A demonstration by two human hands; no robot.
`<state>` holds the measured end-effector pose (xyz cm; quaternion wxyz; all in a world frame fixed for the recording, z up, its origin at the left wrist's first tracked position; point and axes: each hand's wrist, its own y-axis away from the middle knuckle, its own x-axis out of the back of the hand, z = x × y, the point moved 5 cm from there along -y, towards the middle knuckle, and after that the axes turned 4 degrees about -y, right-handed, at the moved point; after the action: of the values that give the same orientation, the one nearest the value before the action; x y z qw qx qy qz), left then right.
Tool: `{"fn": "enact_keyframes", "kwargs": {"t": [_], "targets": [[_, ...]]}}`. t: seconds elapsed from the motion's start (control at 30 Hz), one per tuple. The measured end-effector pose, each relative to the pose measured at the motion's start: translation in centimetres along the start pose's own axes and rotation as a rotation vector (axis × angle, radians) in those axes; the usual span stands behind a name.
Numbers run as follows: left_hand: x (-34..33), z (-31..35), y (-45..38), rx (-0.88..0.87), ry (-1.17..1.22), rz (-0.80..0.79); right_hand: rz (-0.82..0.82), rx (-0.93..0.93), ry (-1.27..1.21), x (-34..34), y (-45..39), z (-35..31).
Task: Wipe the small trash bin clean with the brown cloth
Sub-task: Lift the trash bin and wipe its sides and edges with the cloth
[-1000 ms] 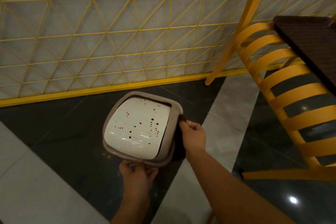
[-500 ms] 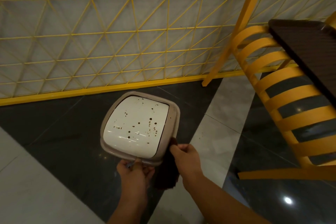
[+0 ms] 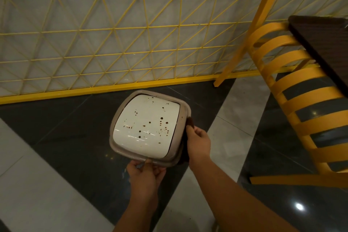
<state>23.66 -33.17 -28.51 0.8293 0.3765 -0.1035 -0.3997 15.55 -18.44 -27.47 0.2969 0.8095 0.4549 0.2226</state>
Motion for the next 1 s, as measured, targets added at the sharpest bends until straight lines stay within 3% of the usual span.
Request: {"fn": "enact_keyframes", "kwargs": {"t": [0.27, 0.53, 0.8, 1.0], "targets": [[-0.1, 0.4, 0.8, 0.011, -0.019, -0.001, 0.038, -0.032, -0.094, 1.4, 6.5, 6.8], [0.0, 0.5, 0.5, 0.014, -0.036, -0.015, 0.007, 0.112, 0.098, 2.9, 6.2, 4.3], [0.1, 0.7, -0.1, -0.023, -0.097, -0.065, -0.121, 0.451, -0.030, 1.5, 9.8, 0.3], [0.3, 0.5, -0.6, -0.001, -0.069, -0.088, -0.225, 0.785, 0.220, -0.5, 9.7, -2.8]]}}
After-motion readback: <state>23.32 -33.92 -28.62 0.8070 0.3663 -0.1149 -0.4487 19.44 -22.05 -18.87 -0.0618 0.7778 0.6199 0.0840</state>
